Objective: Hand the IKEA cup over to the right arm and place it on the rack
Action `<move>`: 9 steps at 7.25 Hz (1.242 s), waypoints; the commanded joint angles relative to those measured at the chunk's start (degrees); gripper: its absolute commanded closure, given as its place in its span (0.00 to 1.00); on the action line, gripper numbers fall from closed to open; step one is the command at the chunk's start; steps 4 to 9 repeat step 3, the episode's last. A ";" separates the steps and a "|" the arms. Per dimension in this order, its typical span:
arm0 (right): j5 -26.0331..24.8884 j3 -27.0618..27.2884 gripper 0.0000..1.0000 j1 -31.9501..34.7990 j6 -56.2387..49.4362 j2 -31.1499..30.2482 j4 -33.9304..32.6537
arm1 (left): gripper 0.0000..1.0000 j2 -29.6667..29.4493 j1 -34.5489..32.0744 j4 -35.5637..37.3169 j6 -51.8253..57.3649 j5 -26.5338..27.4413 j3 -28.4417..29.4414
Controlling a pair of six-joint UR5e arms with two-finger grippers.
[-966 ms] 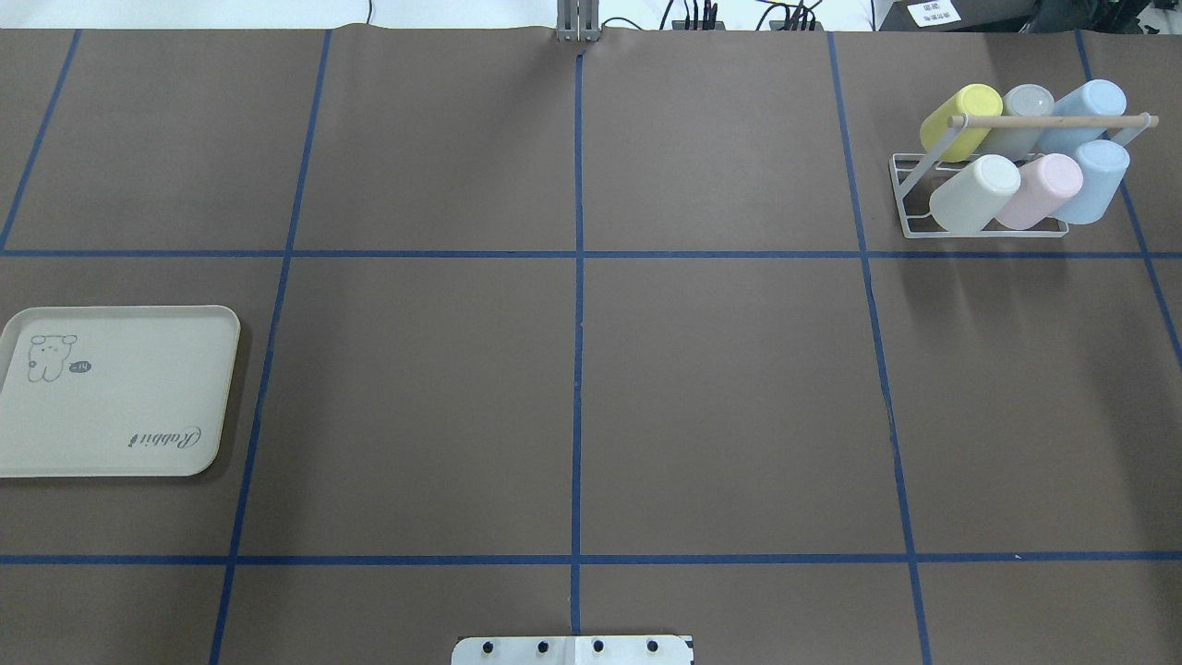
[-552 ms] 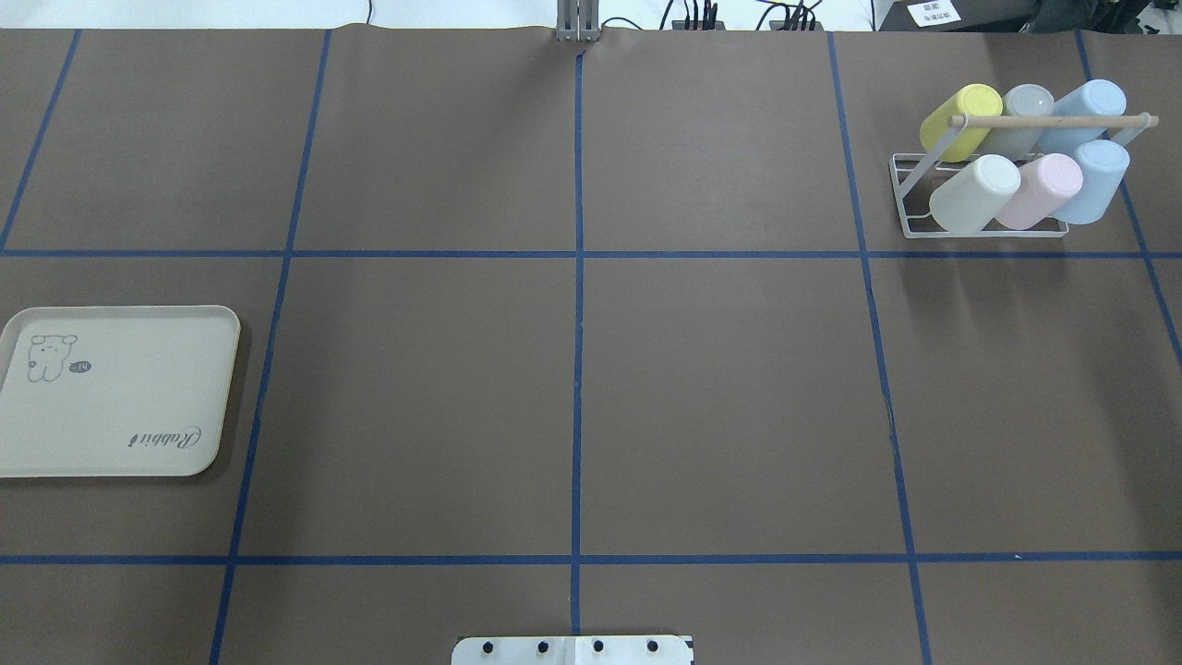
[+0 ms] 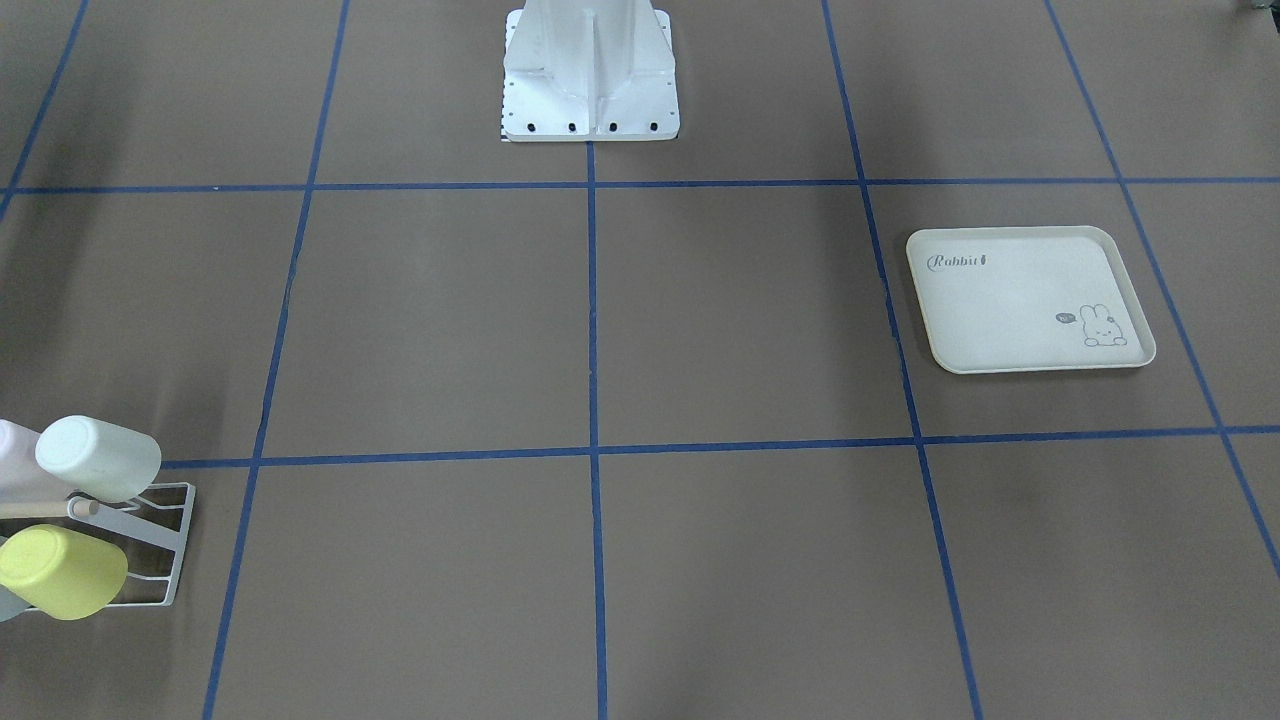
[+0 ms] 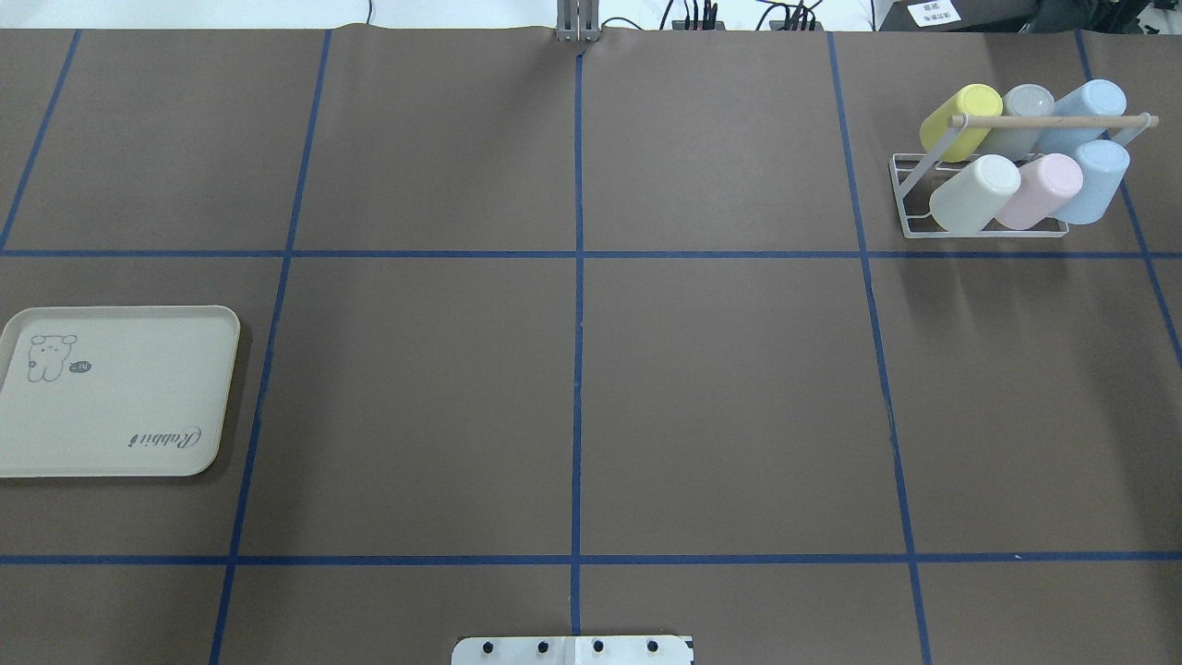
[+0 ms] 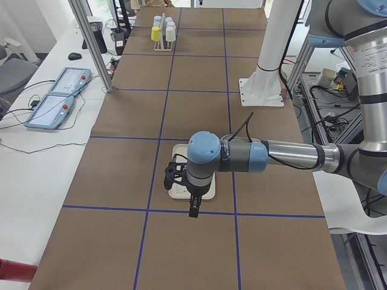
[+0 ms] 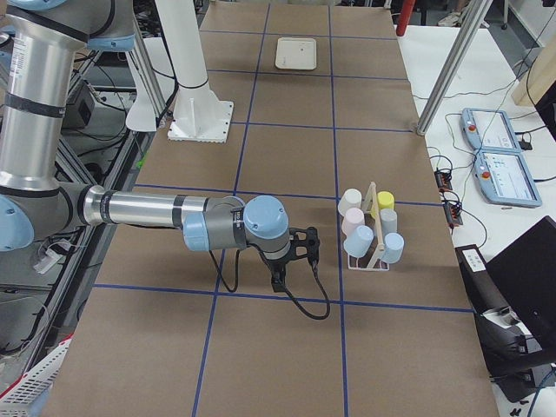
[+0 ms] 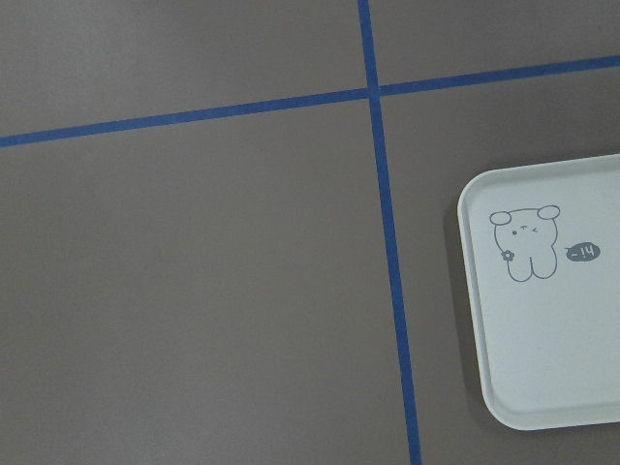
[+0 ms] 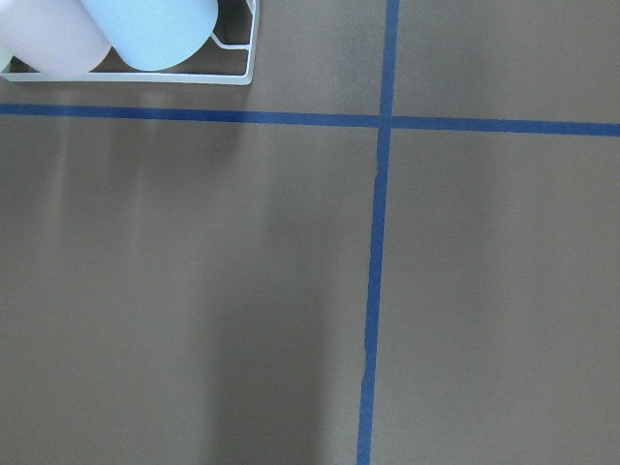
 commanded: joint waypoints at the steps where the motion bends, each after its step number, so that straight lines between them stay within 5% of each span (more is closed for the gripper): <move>1: 0.02 -0.01 0.00 -0.49 0.34 0.00 0.28 | 0.00 -0.09 -0.04 0.08 0.00 0.00 -0.05; 9: -0.07 -0.01 0.00 -1.37 0.34 0.00 0.28 | 0.00 -0.17 -0.04 0.00 0.09 0.00 -0.05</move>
